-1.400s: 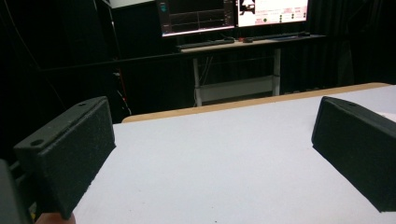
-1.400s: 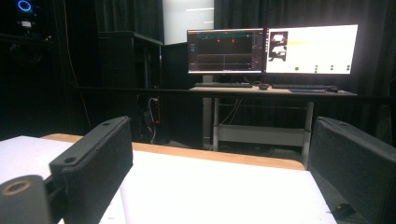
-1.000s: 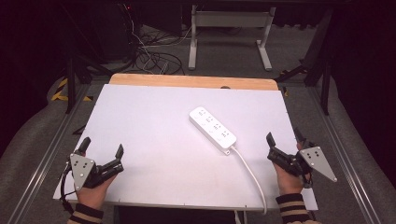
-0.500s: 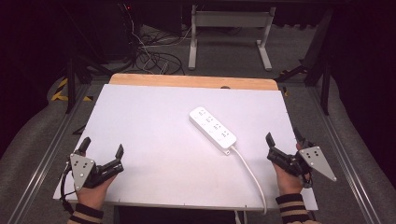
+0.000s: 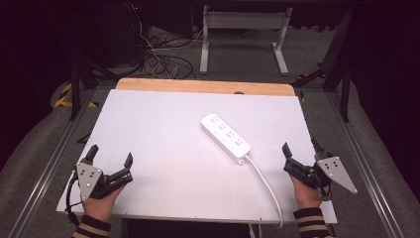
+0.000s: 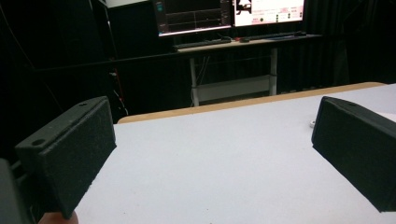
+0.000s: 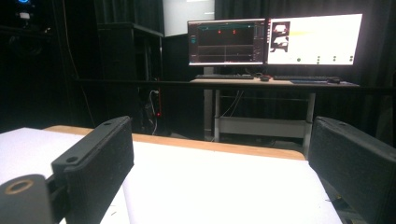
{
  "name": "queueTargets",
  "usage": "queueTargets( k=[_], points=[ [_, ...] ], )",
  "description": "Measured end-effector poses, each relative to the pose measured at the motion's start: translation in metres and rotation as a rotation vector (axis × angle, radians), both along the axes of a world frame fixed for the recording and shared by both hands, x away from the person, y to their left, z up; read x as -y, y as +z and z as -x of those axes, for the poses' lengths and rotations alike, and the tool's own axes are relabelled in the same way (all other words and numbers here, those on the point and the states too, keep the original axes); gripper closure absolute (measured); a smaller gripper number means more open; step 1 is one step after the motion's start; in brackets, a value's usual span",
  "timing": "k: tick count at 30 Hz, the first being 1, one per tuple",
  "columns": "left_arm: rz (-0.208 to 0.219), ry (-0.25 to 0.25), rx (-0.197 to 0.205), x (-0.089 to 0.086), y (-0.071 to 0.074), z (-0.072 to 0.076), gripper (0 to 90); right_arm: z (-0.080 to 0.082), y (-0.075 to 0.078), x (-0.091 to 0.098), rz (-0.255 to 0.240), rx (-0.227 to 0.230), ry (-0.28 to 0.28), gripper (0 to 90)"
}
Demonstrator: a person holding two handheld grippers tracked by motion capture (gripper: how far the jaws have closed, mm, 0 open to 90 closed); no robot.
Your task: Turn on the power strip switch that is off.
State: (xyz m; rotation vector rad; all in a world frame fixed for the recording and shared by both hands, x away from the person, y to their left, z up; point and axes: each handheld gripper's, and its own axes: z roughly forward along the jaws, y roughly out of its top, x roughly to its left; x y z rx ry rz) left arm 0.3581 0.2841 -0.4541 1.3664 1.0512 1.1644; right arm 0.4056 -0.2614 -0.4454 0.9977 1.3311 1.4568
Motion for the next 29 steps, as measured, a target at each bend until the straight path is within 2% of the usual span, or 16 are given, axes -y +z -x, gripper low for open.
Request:
queueTargets(
  k=[29],
  points=[
    [0.001,0.001,0.002,-0.0013,-0.0004,0.0005,0.0,-0.0026,-0.0007,0.0002,0.005,-0.011,0.004,6.9]
  ],
)
